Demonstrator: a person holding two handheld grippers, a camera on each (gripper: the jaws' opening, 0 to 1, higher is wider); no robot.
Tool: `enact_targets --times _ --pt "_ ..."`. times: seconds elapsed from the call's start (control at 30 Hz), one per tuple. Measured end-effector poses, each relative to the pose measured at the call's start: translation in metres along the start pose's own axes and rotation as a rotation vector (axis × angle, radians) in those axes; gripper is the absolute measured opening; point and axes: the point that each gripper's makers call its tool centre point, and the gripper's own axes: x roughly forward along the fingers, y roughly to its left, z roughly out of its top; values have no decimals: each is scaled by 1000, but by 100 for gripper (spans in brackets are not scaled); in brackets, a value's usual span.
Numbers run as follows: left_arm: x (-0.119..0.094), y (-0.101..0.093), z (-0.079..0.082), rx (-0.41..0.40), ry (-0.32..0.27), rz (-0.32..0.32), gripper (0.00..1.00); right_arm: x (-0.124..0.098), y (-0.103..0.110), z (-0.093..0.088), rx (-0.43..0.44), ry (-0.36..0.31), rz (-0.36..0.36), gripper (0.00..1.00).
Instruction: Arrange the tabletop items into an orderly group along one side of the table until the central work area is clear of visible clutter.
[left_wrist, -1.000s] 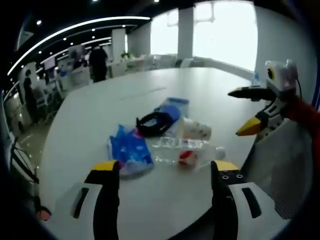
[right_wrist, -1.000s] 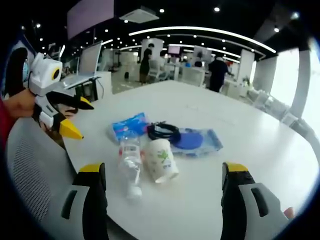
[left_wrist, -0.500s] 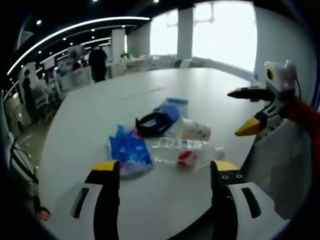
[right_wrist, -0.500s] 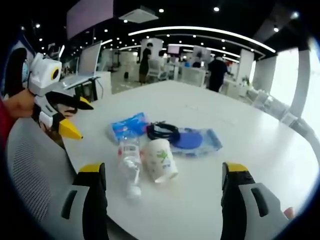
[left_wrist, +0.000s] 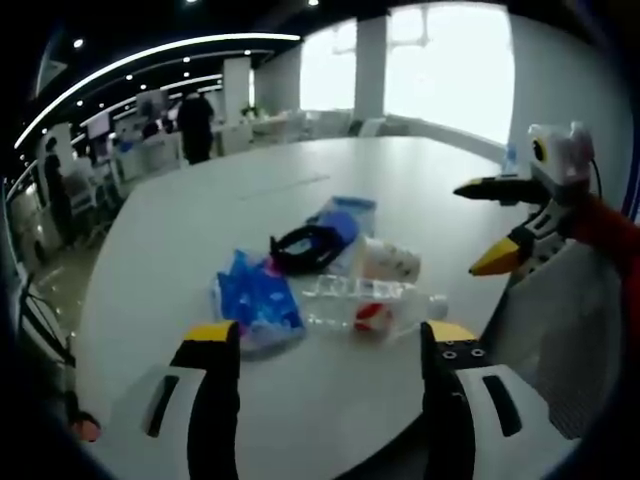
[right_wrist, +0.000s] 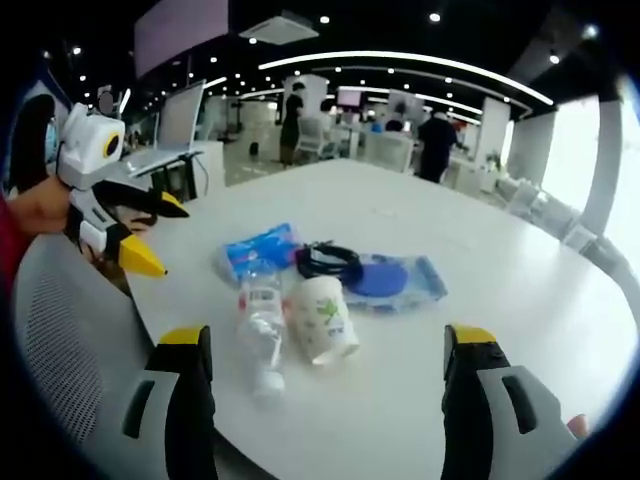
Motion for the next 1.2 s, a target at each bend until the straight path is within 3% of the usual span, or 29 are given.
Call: enact_targets --times 0.6,1.03,1.2 --pt "0 -1 1 8 6 -4 70 4 0 15 -21 -16 15 94" --pt "1 9 20 36 -15 14 67 17 -13 53 -68 -72 18 93" --pt "2 17 21 39 -13 28 67 29 -12 71 -104 -88 55 92"
